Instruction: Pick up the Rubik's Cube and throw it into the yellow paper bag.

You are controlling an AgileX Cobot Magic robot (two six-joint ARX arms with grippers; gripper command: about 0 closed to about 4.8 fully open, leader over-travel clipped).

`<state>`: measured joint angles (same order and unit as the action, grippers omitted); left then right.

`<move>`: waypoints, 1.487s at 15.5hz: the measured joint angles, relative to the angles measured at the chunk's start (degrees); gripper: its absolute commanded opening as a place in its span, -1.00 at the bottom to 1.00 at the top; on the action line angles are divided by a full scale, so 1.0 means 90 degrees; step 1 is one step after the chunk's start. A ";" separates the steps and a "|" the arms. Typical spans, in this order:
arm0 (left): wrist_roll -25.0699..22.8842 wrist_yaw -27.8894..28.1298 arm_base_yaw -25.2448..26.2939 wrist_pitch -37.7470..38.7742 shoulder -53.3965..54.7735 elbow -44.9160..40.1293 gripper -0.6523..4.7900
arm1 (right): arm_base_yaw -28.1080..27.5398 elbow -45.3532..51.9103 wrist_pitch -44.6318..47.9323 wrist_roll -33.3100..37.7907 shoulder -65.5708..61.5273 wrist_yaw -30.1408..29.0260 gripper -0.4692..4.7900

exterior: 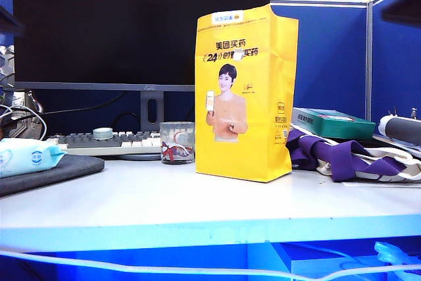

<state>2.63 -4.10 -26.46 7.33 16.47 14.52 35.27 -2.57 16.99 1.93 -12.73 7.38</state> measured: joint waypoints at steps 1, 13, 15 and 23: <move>0.0002 -0.0051 0.0291 0.0022 -0.0296 -0.0075 -0.06 | -0.0340 0.0000 -0.0029 0.0002 0.0121 -0.0005 -0.82; 0.0002 -0.0117 0.1909 0.0209 -0.1775 -0.1559 -0.06 | -0.1394 0.0219 -0.0806 0.0010 0.1404 0.0044 -0.82; 0.0002 -0.0114 0.1909 0.0187 -0.1783 -0.1554 -0.06 | -0.1392 0.0219 -0.0923 0.0010 0.1404 0.0044 -0.82; 0.0002 -0.0117 0.1909 0.0185 -0.1783 -0.1554 -0.06 | -0.1387 0.0219 -0.0991 0.0010 0.1404 0.0044 -0.82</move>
